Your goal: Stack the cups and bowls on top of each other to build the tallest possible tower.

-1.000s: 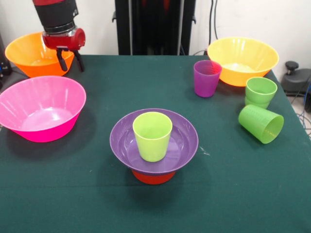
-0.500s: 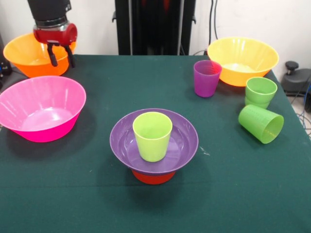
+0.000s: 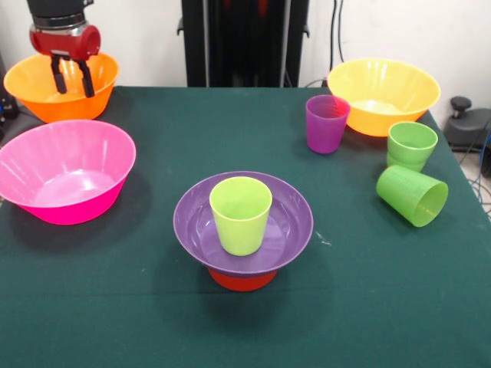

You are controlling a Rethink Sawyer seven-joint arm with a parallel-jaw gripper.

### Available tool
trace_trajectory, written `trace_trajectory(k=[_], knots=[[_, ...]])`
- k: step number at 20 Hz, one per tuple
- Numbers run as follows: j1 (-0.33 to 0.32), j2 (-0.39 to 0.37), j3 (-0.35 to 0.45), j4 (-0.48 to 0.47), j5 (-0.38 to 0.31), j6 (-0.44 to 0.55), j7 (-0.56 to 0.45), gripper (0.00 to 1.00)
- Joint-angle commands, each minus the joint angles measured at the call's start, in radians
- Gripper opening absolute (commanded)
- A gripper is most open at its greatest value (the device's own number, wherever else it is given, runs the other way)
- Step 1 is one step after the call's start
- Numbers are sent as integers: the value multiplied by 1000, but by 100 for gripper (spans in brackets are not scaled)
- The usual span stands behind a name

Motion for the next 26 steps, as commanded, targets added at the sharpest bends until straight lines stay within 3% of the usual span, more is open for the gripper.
trace_trajectory(k=[1,9,17,23,26], knots=[[-33,31,-2,3,-21,55,-125,100],[-98,75,-10,41,-74,-4,-117,100],[-147,156,-5,27,-98,-23,-129,100],[-164,272,-34,-3,-169,-107,-95,100],[-175,283,-46,7,-192,-129,-77,100]])
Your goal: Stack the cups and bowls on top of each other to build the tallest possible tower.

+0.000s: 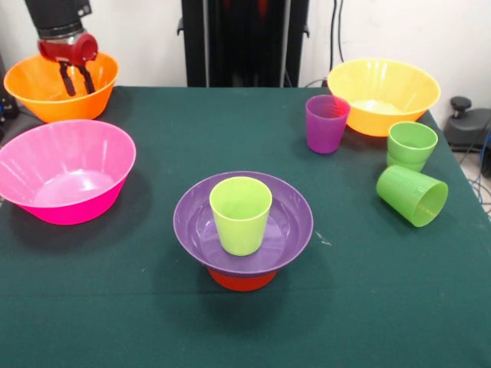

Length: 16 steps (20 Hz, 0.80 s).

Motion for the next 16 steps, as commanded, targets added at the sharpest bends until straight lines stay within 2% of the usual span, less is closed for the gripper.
trace_trajectory(k=[1,6,13,15,16], knots=[[18,111,-39,13,-126,-91,-72,100],[-17,94,-38,43,-130,-82,-75,100],[-27,183,-33,-19,-142,-72,-102,100],[-28,140,-26,10,-122,-52,-101,100],[-34,95,-14,43,-99,-30,-104,100]])
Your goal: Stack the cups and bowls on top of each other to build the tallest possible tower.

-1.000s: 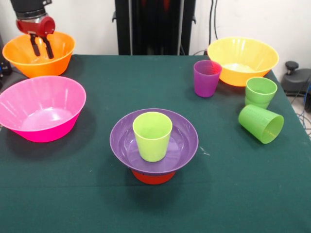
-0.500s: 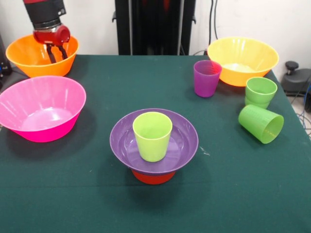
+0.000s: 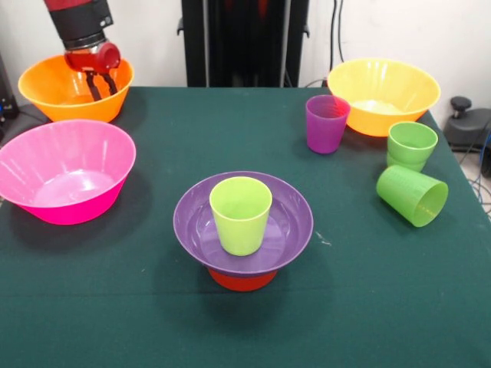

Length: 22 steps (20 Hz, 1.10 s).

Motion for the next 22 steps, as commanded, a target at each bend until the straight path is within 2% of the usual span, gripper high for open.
trace_trajectory(k=[1,4,6,8,14,18,22], knots=[[25,-72,21,67,-19,49,-109,100],[2,-256,88,188,98,133,-128,100],[-2,-326,116,230,156,170,-134,100],[2,-354,132,249,189,189,-127,100],[58,-329,108,250,186,150,-59,100],[118,-272,60,205,134,104,-25,100],[69,-269,98,168,86,57,-104,100]])
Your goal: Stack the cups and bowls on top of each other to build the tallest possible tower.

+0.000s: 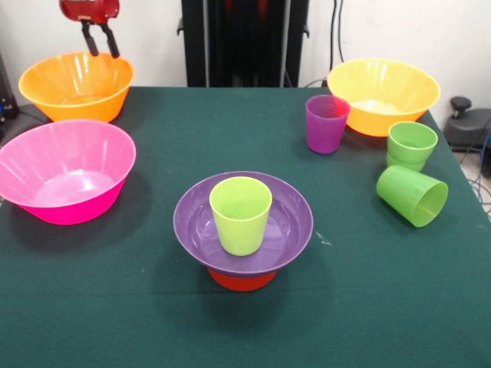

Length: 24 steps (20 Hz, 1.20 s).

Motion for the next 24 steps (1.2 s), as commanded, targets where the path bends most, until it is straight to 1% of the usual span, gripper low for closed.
trace_trajectory(k=[1,3,4,10,11,15,20,22,24], knots=[[18,45,50,-26,-77,-20,-121,100],[4,95,47,-56,-101,-26,-143,100],[7,133,37,-78,-122,-40,-142,100],[-37,204,70,-95,-133,-46,-169,100],[-64,277,81,-132,-131,-19,-215,100],[-78,345,94,-182,-149,2,-244,100],[-93,468,99,-267,-186,11,-283,100],[-98,480,103,-279,-188,23,-292,100],[-109,461,108,-260,-189,34,-290,100]])
